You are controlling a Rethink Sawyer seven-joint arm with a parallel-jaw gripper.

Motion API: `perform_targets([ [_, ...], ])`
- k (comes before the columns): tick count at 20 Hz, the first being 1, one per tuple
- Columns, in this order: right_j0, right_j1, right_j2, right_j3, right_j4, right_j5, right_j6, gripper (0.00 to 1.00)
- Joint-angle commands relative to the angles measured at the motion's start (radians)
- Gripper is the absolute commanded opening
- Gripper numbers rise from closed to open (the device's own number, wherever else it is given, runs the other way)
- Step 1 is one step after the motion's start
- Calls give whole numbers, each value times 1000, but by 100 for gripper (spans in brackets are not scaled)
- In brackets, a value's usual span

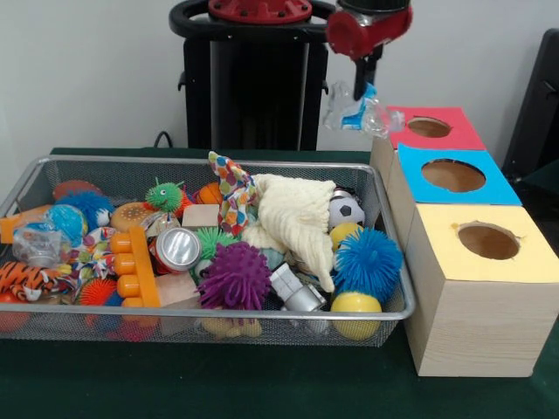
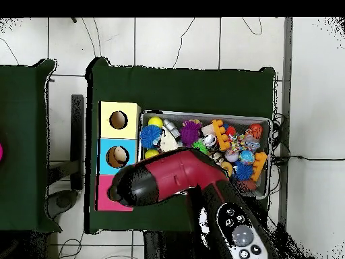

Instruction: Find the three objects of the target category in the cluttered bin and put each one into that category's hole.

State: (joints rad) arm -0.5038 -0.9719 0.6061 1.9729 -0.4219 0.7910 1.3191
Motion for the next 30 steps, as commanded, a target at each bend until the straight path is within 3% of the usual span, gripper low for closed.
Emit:
perform_targets([
  [1, 89, 59, -121, -71, 52, -98, 343, 0],
  [8, 182, 119, -192, -148, 57, -142, 393, 0],
  [18, 240, 153, -248, -221, 96, -136, 422, 0],
  [30, 336, 198, -367, -304, 91, -121, 459, 0],
])
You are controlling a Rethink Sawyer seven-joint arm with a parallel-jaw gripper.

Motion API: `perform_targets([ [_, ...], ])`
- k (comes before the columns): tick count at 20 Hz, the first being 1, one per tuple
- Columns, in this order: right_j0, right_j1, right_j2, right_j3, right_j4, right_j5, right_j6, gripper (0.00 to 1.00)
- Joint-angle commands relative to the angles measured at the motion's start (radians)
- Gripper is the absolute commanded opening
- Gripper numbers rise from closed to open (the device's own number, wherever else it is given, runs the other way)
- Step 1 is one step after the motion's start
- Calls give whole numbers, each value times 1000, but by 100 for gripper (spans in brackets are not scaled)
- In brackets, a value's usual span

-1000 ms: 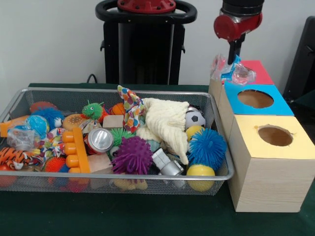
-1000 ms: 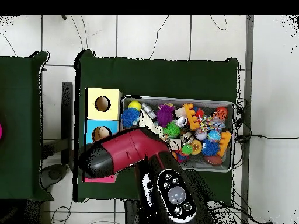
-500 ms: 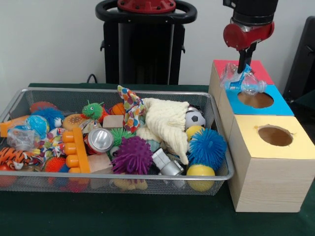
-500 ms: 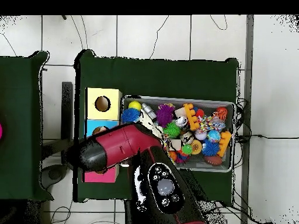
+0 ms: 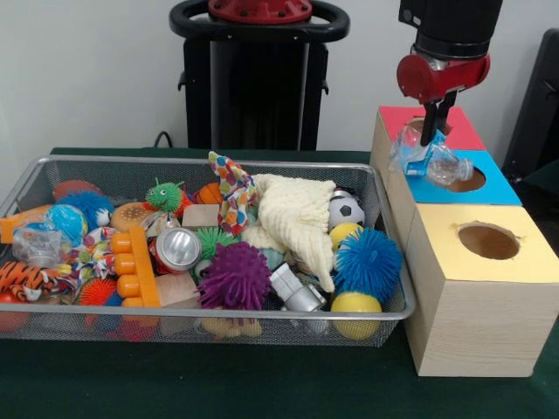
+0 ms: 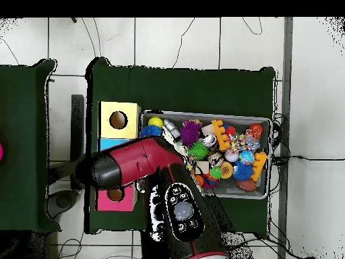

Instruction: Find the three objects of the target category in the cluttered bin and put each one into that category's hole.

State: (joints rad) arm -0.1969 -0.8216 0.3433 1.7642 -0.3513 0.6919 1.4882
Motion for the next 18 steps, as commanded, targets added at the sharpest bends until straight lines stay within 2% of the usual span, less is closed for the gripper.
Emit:
perform_targets([
  [1, 38, 58, -118, -104, 19, -21, 293, 0],
  [11, 162, 190, -272, -272, 57, 149, 389, 0],
  [18, 214, 243, -324, -343, 80, 200, 416, 0],
])
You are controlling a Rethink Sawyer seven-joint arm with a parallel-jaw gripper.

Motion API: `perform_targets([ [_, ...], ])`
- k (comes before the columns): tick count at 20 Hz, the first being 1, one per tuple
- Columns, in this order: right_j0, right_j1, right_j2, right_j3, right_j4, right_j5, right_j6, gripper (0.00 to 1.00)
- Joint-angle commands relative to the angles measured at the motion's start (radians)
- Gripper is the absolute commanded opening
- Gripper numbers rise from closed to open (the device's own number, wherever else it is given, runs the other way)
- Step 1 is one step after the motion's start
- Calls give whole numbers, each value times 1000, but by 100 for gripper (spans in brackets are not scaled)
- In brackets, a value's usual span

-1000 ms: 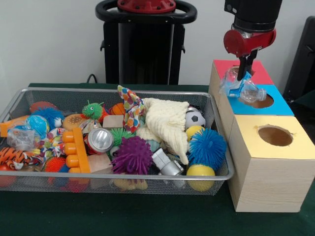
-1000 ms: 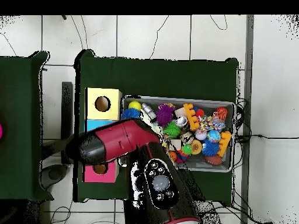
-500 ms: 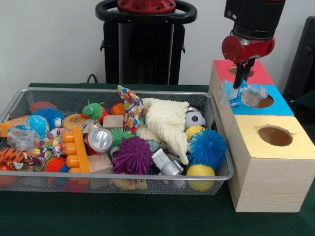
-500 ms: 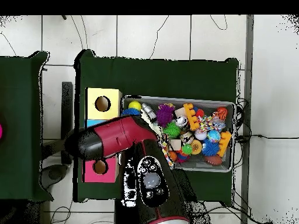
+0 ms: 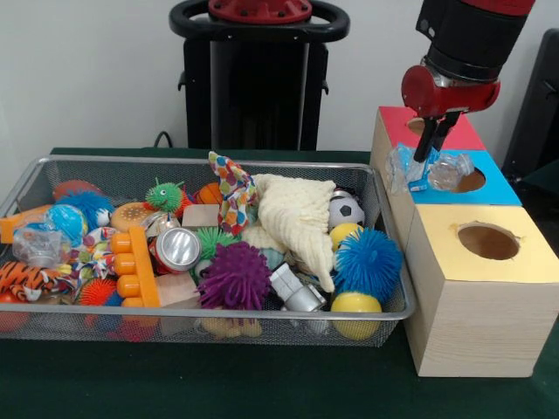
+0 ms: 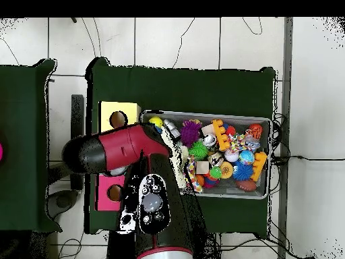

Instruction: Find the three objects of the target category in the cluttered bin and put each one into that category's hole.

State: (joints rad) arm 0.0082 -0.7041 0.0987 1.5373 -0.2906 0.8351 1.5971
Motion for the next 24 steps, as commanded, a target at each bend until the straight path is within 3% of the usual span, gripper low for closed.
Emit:
perform_targets([
  [1, 15, 132, -82, -126, 21, 68, 310, 0],
  [13, 43, 210, -106, -201, 60, 78, 340, 0],
  [24, 85, 293, -142, -280, 161, 228, 378, 0],
])
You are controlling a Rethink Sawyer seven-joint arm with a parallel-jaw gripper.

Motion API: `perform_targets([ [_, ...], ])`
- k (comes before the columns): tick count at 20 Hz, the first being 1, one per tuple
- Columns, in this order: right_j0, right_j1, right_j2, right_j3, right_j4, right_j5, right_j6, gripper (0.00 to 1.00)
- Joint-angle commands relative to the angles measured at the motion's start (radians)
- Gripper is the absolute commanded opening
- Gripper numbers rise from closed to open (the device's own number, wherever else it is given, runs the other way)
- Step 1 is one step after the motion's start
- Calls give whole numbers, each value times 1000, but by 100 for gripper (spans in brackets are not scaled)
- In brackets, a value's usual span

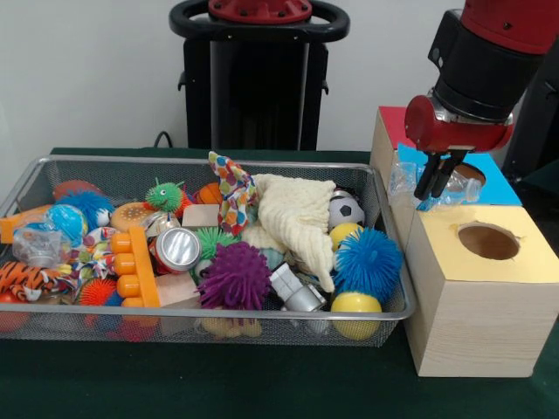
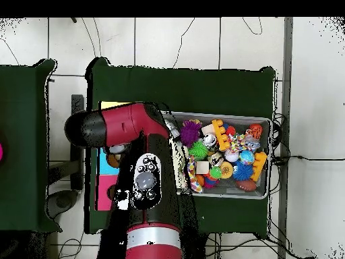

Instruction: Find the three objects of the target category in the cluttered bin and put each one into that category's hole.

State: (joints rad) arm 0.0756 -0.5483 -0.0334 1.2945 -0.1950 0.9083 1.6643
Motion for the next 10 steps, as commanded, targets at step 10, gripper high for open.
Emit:
perform_targets([
  [10, 24, 129, -21, -3, 134, 150, 268, 0],
])
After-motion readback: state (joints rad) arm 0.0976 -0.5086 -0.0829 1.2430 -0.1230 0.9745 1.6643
